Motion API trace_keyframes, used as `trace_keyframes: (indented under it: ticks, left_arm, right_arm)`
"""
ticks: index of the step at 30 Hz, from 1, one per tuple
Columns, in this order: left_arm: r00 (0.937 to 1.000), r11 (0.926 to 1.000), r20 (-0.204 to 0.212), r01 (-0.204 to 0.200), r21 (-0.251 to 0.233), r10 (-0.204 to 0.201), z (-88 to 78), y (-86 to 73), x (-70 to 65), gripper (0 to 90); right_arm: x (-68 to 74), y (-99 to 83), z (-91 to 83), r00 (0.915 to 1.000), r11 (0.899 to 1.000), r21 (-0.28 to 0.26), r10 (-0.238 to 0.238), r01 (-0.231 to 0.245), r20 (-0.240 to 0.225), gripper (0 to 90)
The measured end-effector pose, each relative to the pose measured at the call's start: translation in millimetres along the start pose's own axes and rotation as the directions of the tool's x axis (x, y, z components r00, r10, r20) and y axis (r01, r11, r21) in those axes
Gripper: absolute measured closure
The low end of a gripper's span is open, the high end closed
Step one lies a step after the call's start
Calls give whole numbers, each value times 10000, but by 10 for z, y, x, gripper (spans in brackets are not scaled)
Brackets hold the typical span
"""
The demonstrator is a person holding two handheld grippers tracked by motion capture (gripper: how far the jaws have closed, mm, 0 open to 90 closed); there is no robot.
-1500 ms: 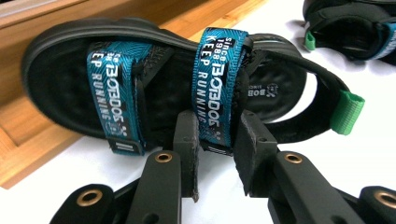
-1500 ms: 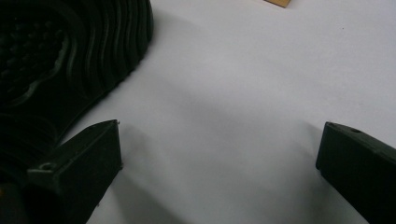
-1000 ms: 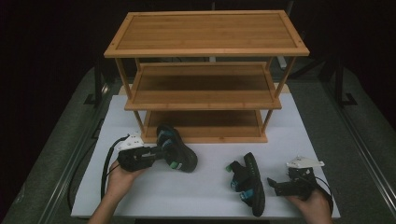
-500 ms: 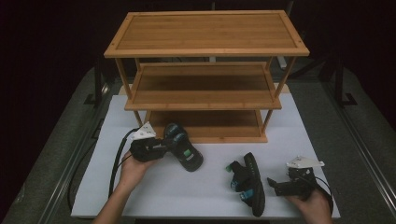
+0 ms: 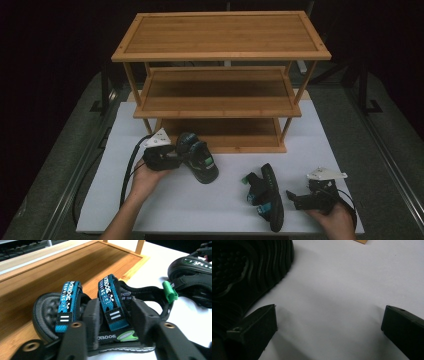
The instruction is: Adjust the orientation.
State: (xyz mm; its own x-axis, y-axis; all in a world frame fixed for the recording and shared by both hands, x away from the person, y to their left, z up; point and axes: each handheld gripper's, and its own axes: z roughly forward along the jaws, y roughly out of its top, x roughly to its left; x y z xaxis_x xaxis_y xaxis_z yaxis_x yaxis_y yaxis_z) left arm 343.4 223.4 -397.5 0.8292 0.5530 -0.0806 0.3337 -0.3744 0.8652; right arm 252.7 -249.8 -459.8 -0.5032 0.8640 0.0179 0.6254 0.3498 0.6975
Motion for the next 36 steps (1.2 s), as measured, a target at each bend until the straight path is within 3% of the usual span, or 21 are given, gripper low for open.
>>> trace_keyframes:
  ticks: [6,9,11,15,18,23,27,30,36]
  left_arm:
    - [9971,9999,748,-121,-21,122,-113,96,-128,487]
    - [9912,9998,1309,-186,18,182,-79,191,-259,460]
    - [9887,9995,1472,-298,140,275,-23,236,-332,452]
    - [9898,9962,1326,-612,615,526,163,270,-428,453]
    - [9899,9950,1361,-507,863,387,281,262,-427,483]
    - [9914,9884,1205,-677,1361,514,429,246,-444,600]
    - [9907,9821,1123,-950,1625,773,457,227,-475,738]
    - [9911,9817,1062,-971,1635,804,452,223,-479,805]
    - [9888,9814,1268,-993,1643,788,405,223,-428,848]
  right_arm:
    - [1,0,0,10000,10000,-3,24,-24,-7,0]
    - [2,0,0,10000,10000,-2,27,-27,-6,0]
    - [2,0,0,10000,10000,-2,23,-23,-4,0]
    - [0,0,0,10000,10000,-6,3,-3,-4,0]
    - [0,0,0,10000,10000,-2,2,-2,-4,0]
    - [0,-1,1,10000,10000,-23,13,-13,-9,0]
    - [0,-1,1,10000,10000,-22,13,-13,-11,0]
    - [0,-1,1,10000,10000,-24,10,-10,-8,0]
    - [0,-1,1,10000,10000,-22,11,-11,-9,0]
